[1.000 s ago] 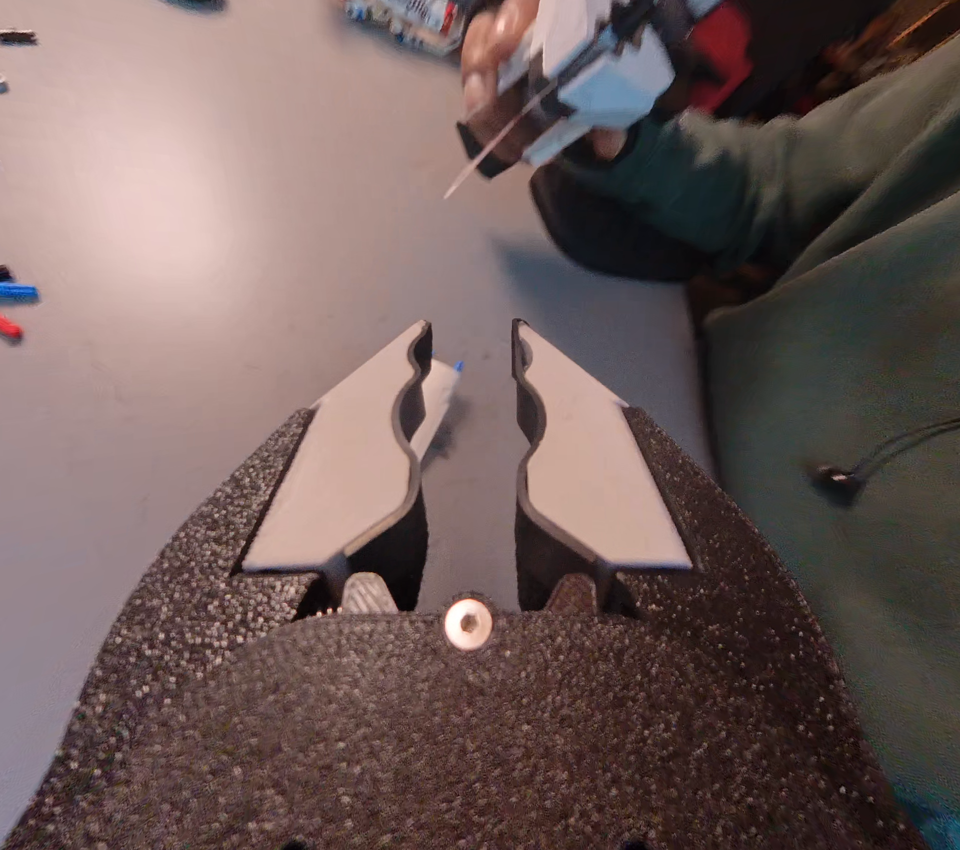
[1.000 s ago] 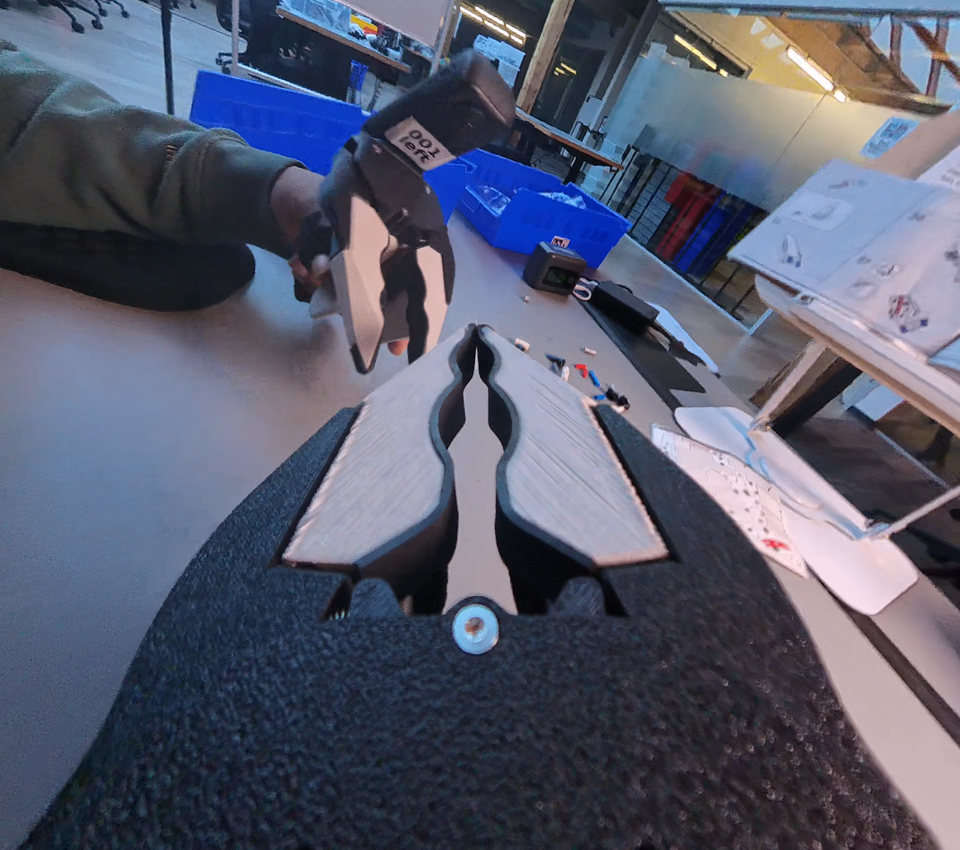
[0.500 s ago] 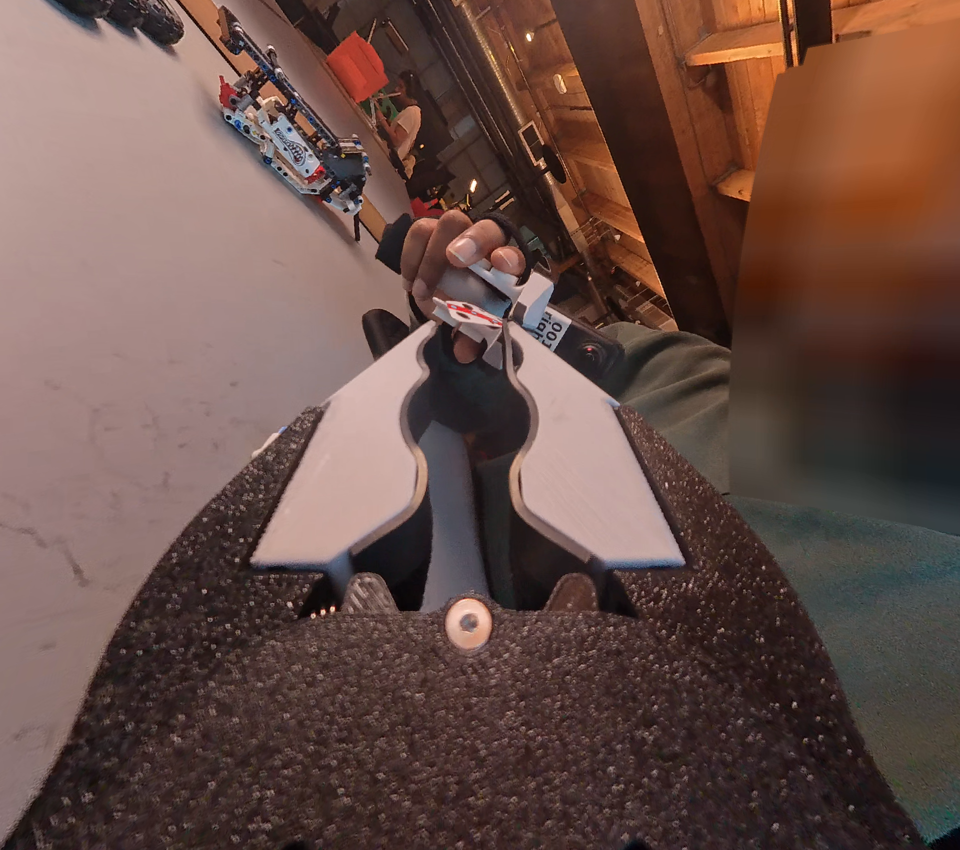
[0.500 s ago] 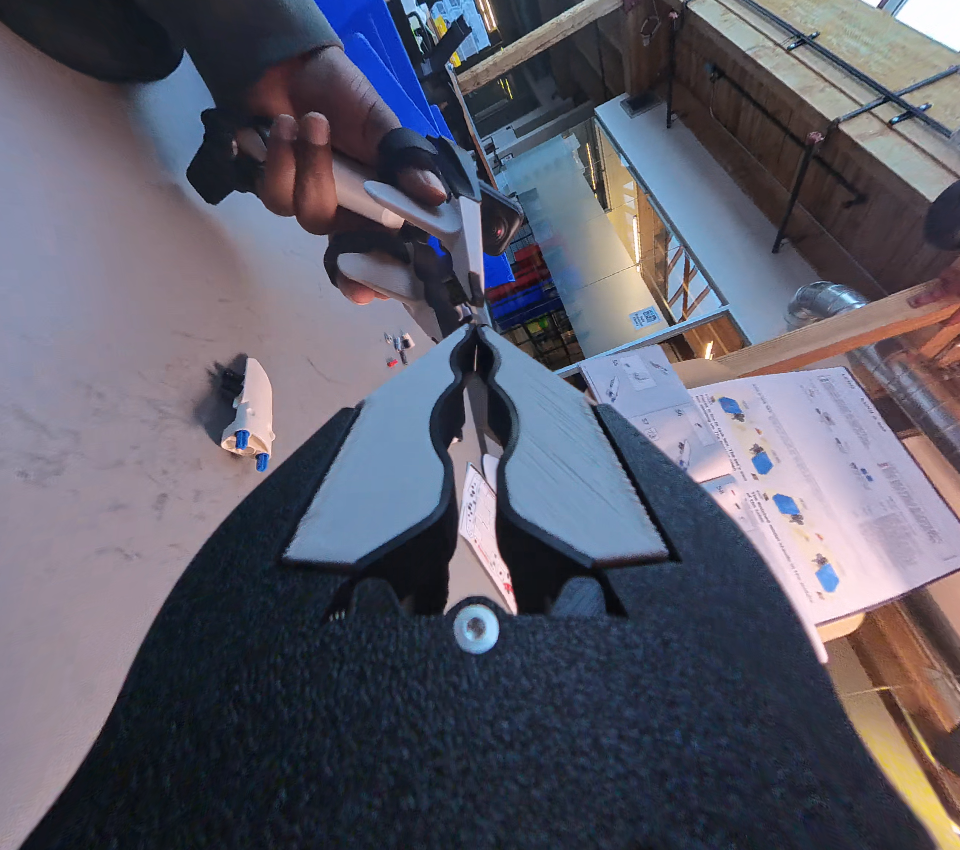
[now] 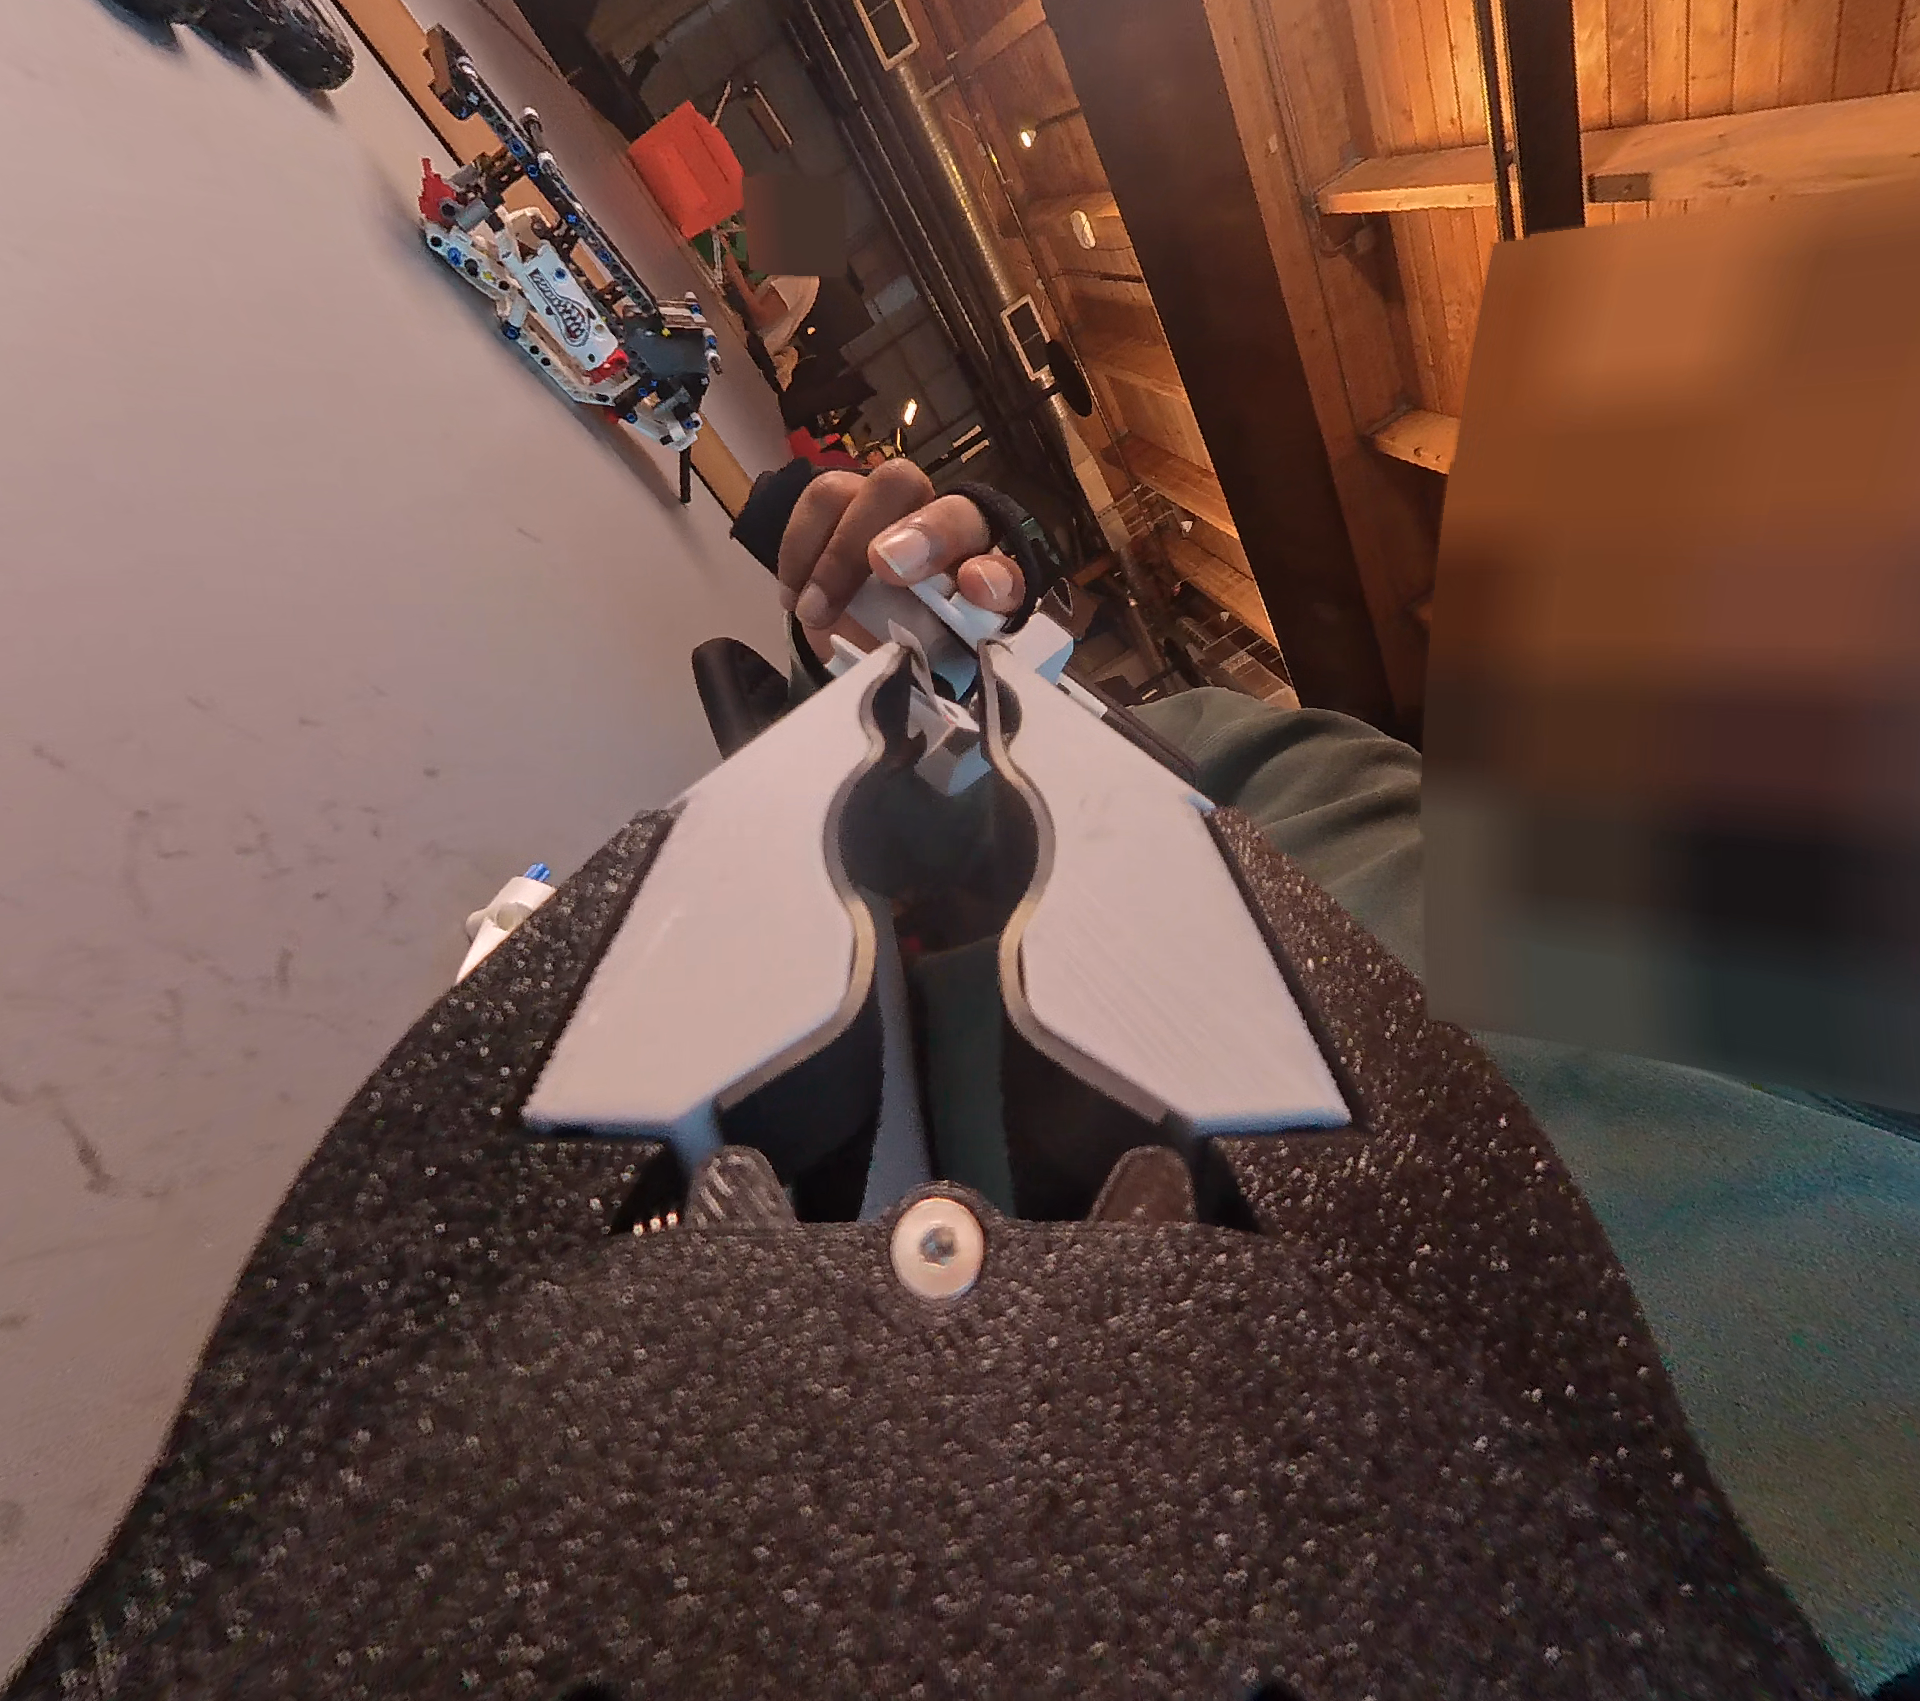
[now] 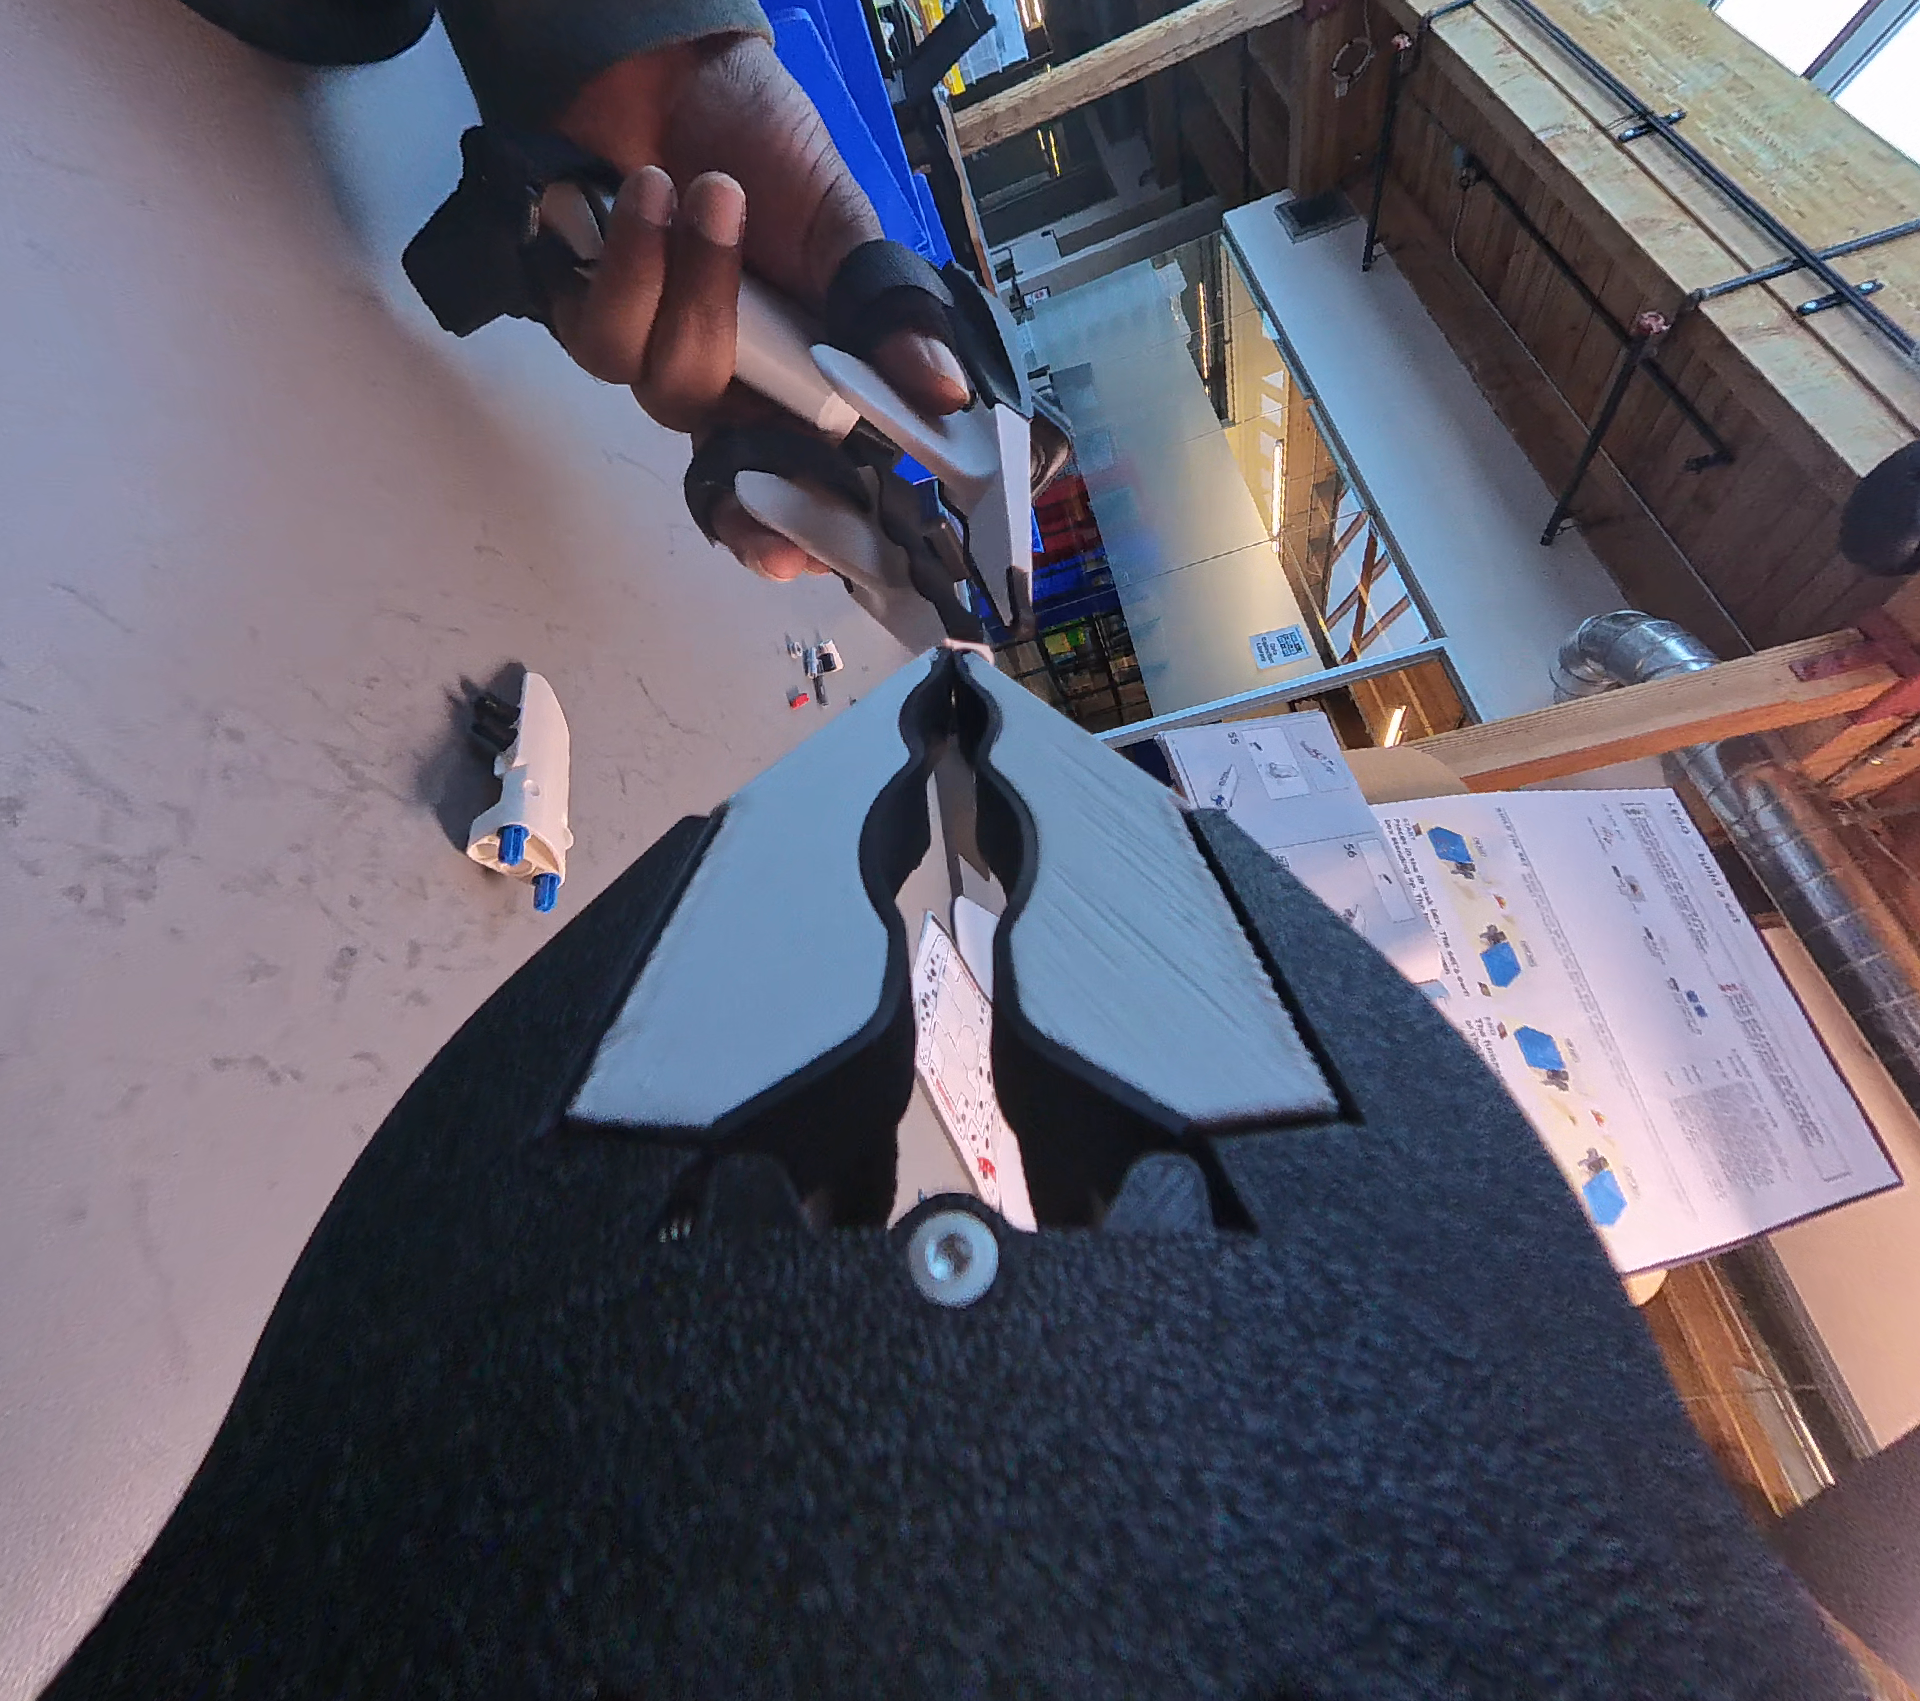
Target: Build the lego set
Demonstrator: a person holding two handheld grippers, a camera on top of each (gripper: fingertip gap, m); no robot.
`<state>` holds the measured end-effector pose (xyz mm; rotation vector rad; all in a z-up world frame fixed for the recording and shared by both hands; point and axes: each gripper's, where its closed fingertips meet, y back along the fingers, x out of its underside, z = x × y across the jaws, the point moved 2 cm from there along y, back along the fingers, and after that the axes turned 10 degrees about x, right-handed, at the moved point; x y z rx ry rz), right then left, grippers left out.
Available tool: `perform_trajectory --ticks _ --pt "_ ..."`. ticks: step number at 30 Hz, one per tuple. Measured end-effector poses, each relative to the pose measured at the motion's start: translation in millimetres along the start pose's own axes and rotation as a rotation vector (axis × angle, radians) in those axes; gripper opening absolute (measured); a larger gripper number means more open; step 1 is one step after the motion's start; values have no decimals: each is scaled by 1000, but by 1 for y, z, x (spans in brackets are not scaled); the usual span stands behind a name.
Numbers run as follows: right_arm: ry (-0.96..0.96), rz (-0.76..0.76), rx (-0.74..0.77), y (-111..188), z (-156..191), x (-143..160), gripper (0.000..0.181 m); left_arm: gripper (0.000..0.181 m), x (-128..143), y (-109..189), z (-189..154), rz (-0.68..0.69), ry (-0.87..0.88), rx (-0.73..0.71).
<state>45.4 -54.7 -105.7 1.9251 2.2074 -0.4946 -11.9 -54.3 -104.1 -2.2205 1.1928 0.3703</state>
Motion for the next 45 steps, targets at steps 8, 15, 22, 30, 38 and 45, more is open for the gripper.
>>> perform_trajectory --ticks 8,15,22,30,38,45 --pt "8 0 -15 0 5 0 0 0 0 1 4 2 -36 -34" --pt "-25 16 -18 -1 4 5 1 0 -2 1 5 -1 -109 -81" --pt "-61 60 -53 -3 9 15 19 0 -1 3 13 18 -159 -157" --pt "-493 95 -65 -8 -4 17 40 0 -22 15 1 -95 -282 -198" --pt "-1602 84 -77 -17 -36 33 24 0 -38 20 -8 -310 -302 -134" --pt "-1875 65 -60 -28 -29 37 14 0 -35 8 -13 -347 -294 -77"
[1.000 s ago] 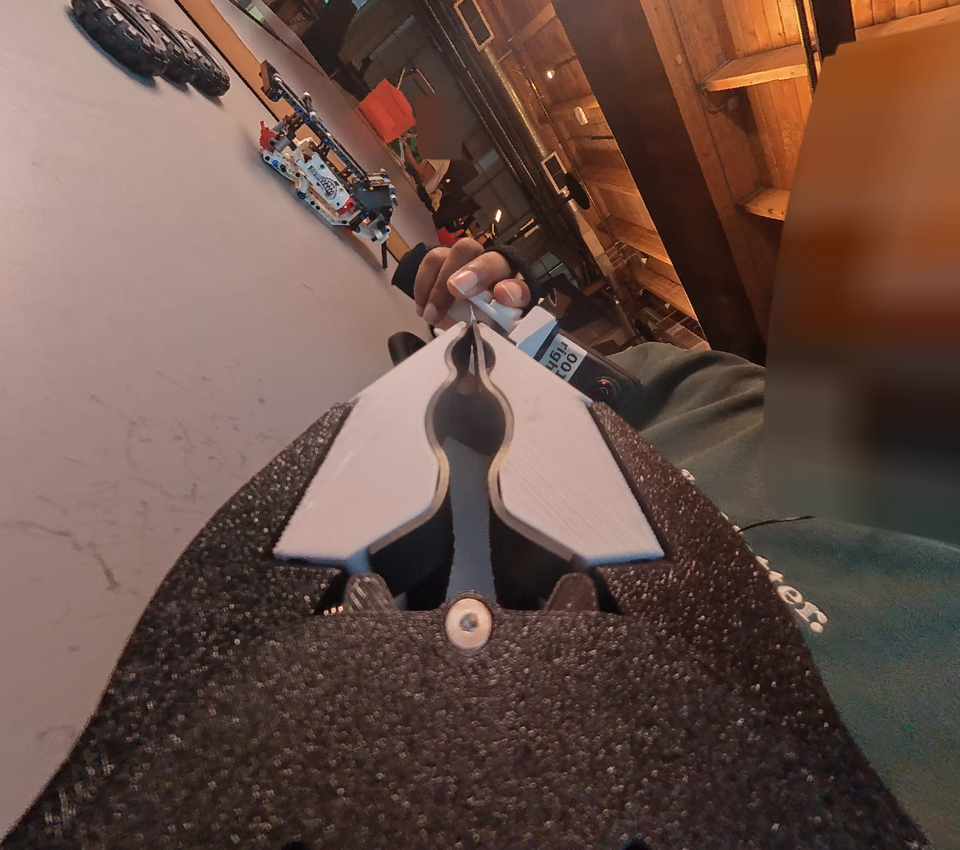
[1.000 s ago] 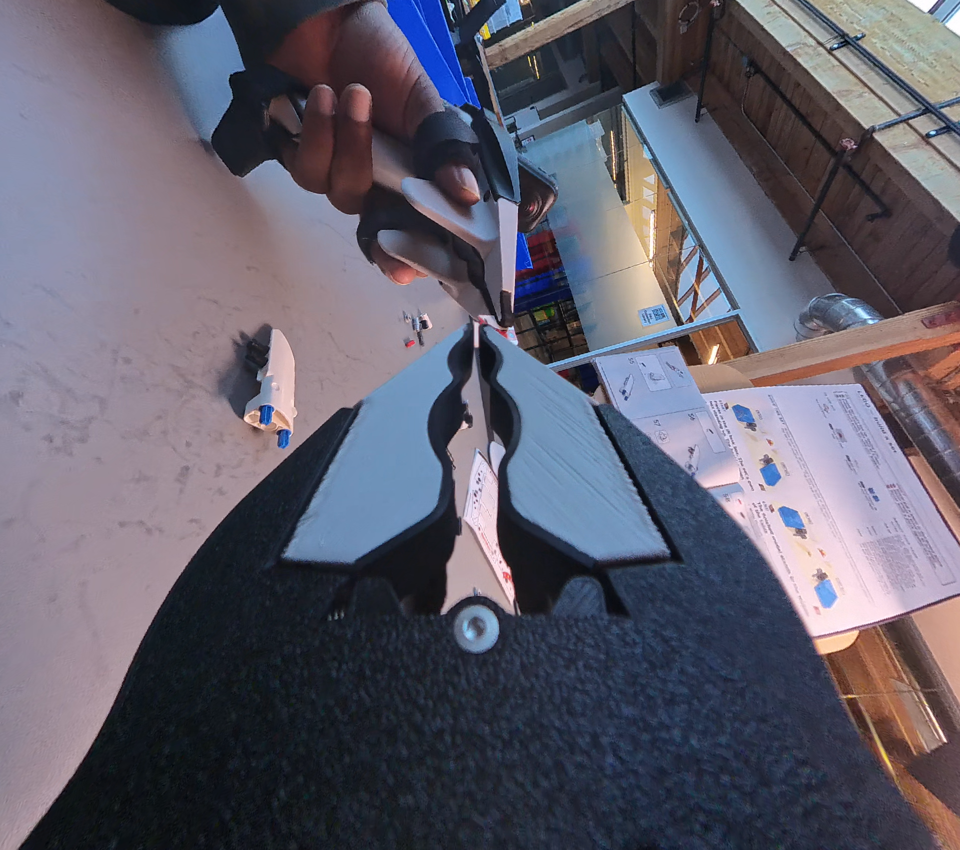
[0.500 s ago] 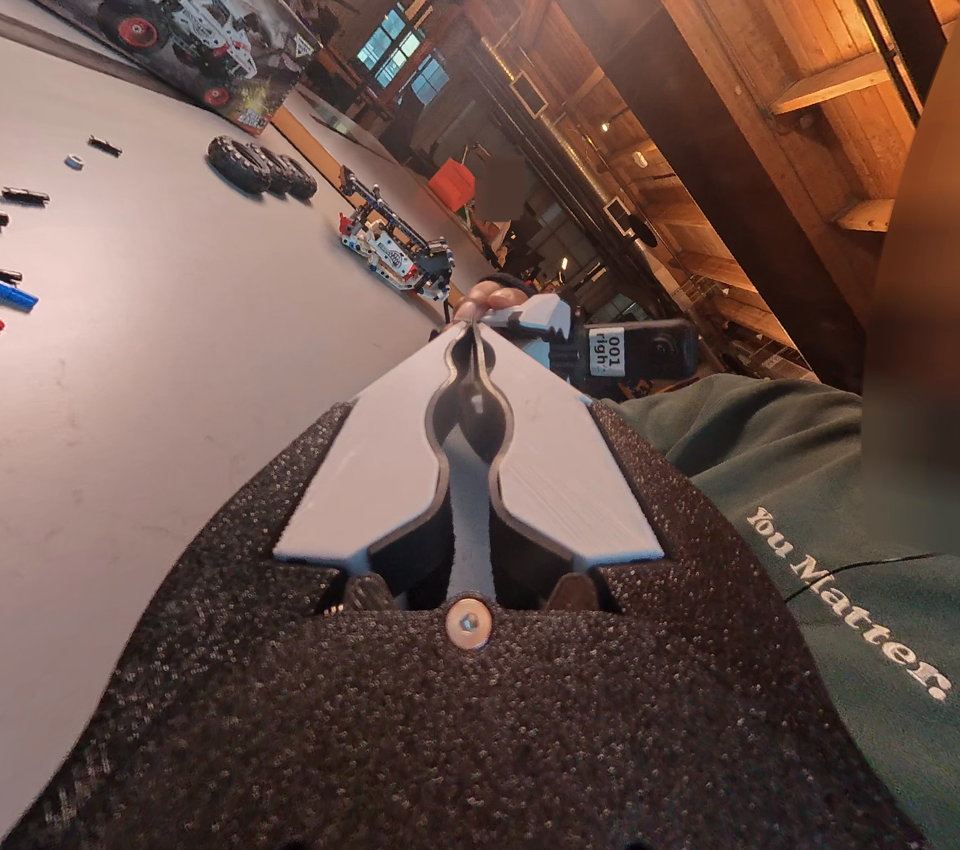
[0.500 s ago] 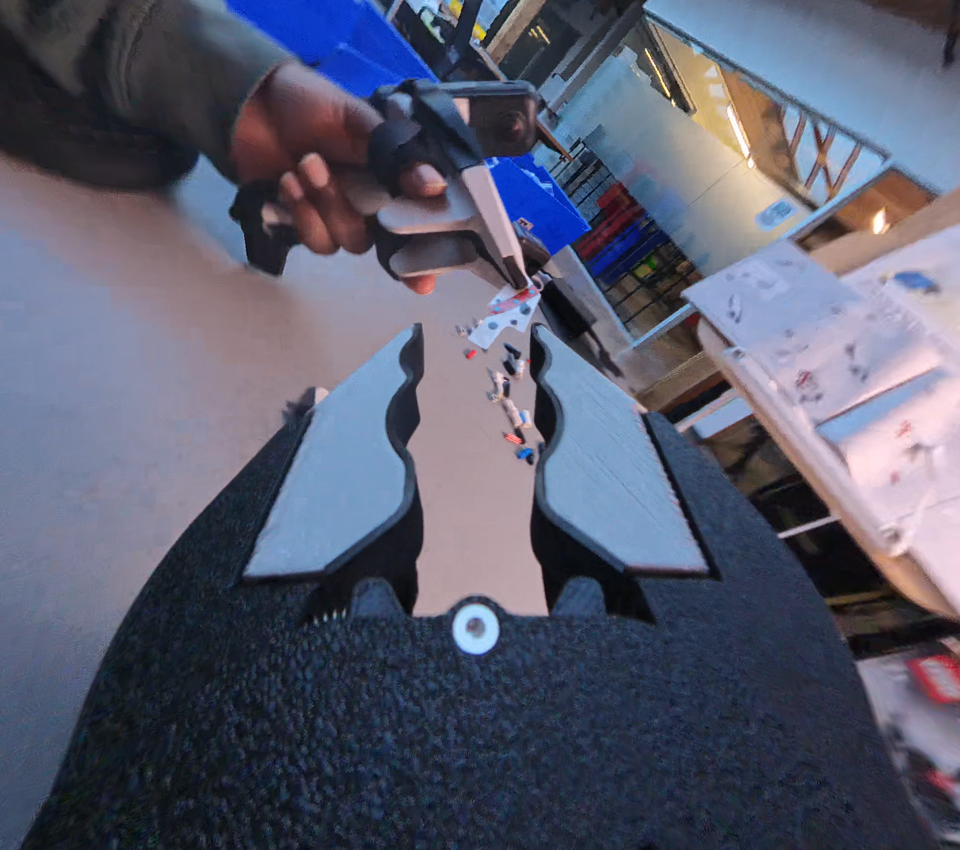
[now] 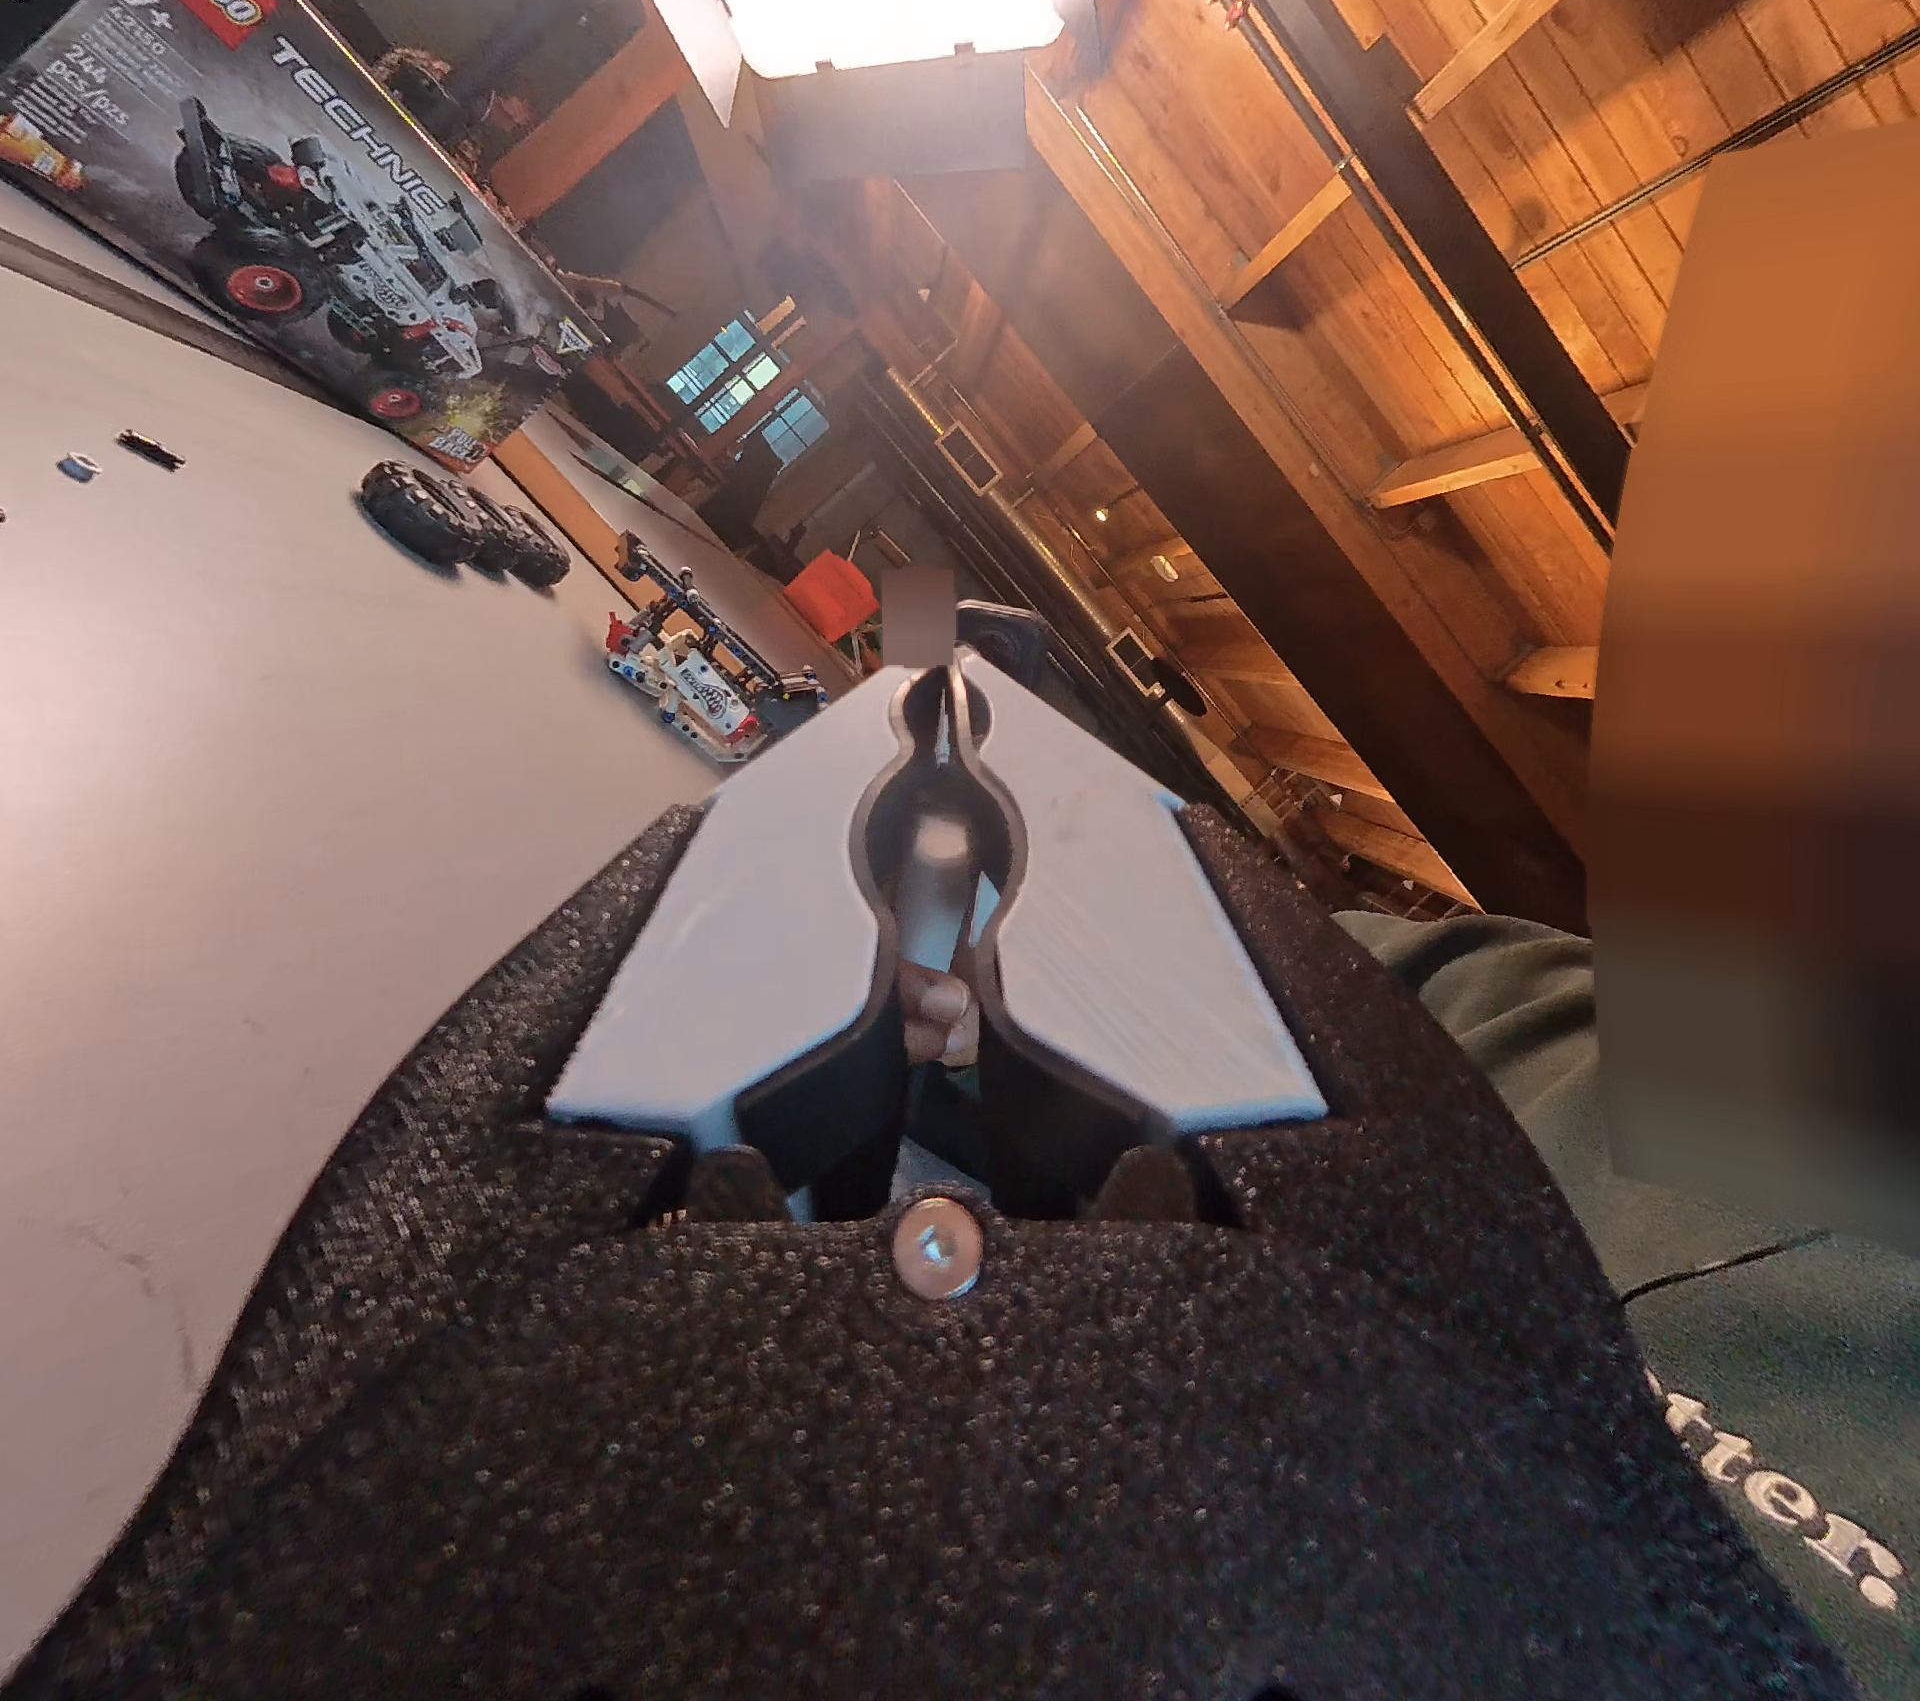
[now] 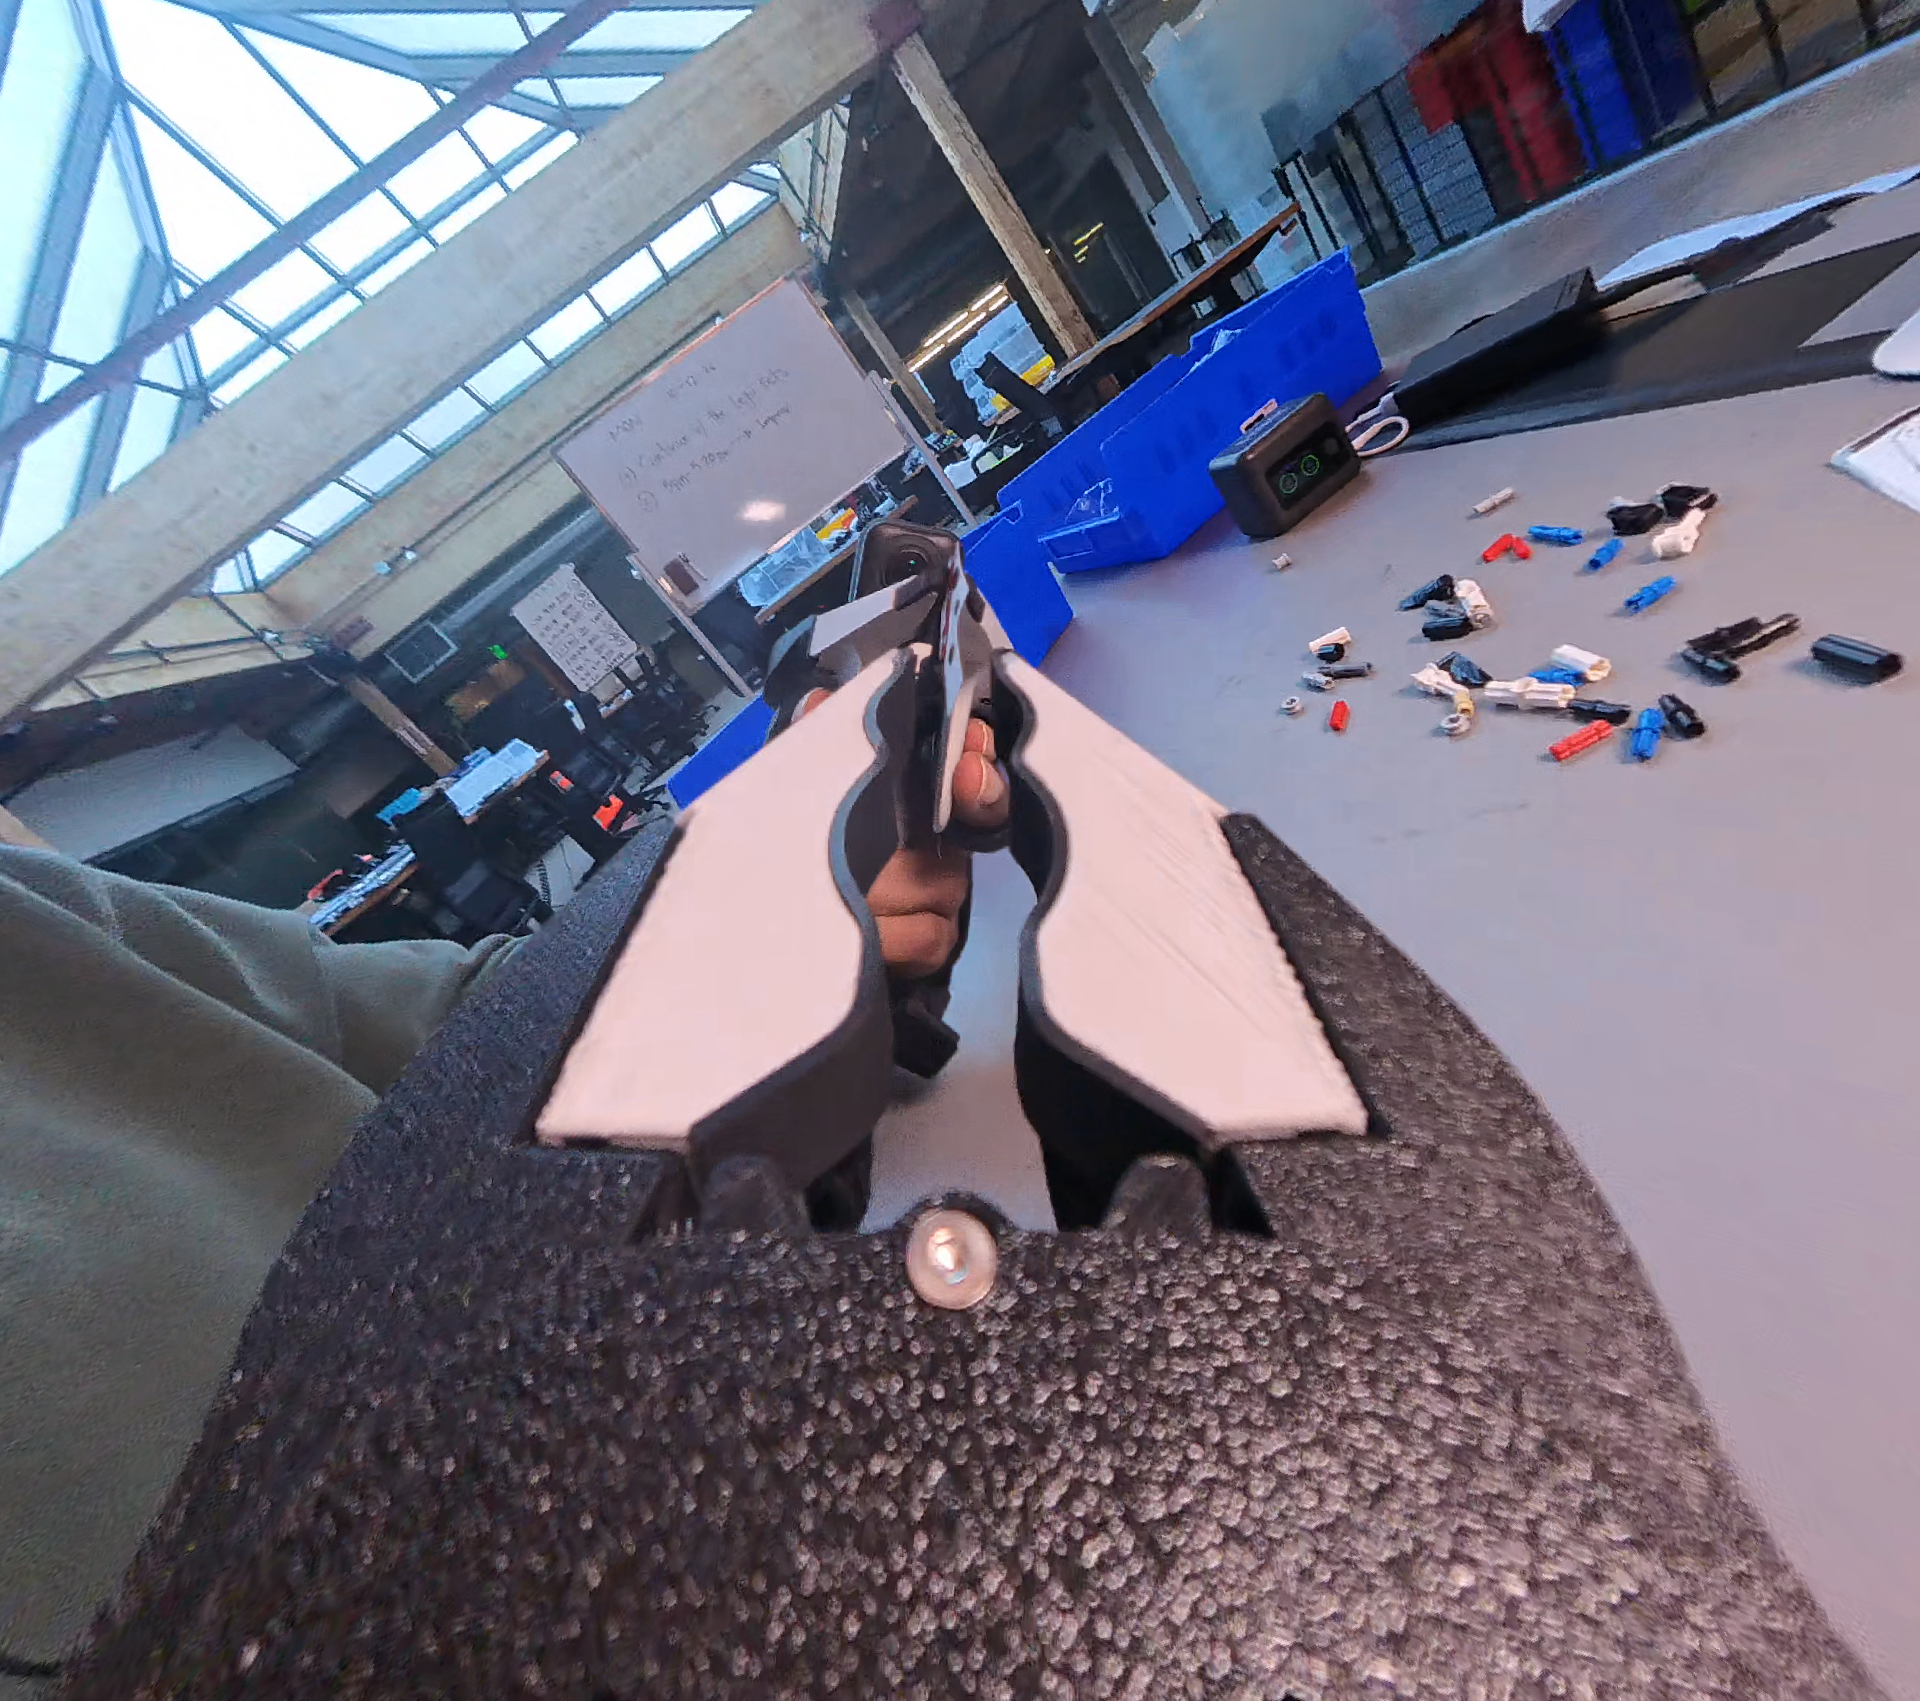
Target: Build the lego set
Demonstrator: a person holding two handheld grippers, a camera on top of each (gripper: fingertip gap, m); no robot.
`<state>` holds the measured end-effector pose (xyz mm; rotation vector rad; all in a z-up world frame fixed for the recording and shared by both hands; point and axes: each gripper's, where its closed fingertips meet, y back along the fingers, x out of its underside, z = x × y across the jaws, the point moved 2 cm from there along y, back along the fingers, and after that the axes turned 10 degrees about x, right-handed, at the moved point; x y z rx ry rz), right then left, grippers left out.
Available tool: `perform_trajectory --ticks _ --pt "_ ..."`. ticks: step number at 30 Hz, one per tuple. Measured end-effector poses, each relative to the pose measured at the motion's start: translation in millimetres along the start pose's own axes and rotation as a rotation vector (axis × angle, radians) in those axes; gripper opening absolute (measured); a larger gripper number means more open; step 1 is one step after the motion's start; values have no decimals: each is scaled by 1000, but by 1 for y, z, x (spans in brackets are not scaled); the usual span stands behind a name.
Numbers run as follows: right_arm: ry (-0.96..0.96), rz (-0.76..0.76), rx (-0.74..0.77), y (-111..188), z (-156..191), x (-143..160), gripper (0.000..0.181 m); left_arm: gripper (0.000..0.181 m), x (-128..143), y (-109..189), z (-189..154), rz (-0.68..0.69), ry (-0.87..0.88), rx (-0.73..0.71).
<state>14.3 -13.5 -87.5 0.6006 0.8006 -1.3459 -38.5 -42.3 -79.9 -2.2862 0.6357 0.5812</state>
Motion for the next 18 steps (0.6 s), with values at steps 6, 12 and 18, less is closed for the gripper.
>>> perform_trajectory --ticks 6,12,18 --pt "-66 7 -15 0 -2 1 6 0 -1 1 0 -4 -3 3" --pt "-81 16 -29 -1 1 3 2 0 0 0 0 8 -26 -8" --pt "-95 25 -36 0 1 3 0 0 0 0 0 14 -38 -17"
